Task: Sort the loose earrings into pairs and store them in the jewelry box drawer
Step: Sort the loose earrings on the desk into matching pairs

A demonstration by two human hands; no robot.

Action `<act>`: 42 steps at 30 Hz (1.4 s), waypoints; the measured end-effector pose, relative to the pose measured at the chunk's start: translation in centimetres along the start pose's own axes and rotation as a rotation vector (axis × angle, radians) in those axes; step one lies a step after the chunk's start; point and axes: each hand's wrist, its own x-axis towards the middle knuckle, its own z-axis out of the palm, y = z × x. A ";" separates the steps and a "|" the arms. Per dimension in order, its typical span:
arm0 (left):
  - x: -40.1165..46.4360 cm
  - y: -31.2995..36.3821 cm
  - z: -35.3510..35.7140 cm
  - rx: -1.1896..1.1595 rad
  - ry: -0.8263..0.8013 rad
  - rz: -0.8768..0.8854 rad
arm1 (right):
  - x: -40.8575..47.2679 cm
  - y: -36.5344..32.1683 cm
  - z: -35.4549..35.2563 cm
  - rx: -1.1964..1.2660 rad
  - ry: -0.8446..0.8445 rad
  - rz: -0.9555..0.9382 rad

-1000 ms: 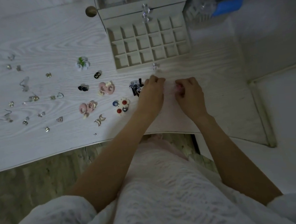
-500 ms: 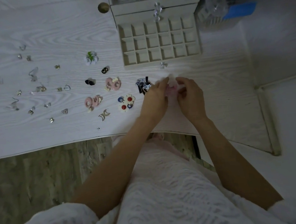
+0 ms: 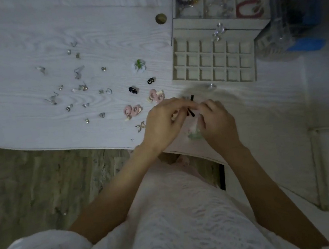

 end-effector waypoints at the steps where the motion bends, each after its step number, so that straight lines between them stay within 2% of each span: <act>1: -0.5 -0.7 -1.9 0.072 0.068 0.008 | 1.0 -1.3 0.4 -0.005 -0.030 -0.062; 3: -1.4 -2.6 -5.0 0.272 0.173 -0.031 | 2.9 -3.9 1.2 -0.014 -0.093 -0.152; 6: -2.8 -6.8 -9.7 0.452 0.212 -0.284 | 6.1 -8.2 2.7 0.006 -0.174 -0.285; 9: -4.6 -11.4 -13.1 0.528 0.221 -0.489 | 9.1 -11.6 5.0 0.111 -0.254 -0.326; 12: -5.6 -14.3 -14.9 0.484 0.237 -0.602 | 12.1 -13.8 7.6 0.182 -0.321 -0.283; 20: -5.0 -16.9 -15.8 0.332 0.259 -0.657 | 15.7 -17.9 12.4 0.050 -0.281 -0.220; 26: -3.2 -16.9 -15.3 0.440 0.194 -0.558 | 15.2 -19.8 13.4 0.057 -0.316 -0.280; 29: -3.2 -17.1 -15.3 0.492 0.170 -0.524 | 15.3 -19.3 13.2 0.059 -0.298 -0.250; 33: -4.2 -17.4 -15.4 0.450 0.211 -0.519 | 14.8 -18.9 13.1 0.092 -0.283 -0.241; 39: -4.9 -17.4 -16.0 0.399 0.287 -0.665 | 15.7 -18.9 13.1 0.163 -0.251 -0.267; 42: -5.3 -17.3 -16.5 0.353 0.337 -0.665 | 18.2 -19.8 13.3 0.197 -0.244 -0.302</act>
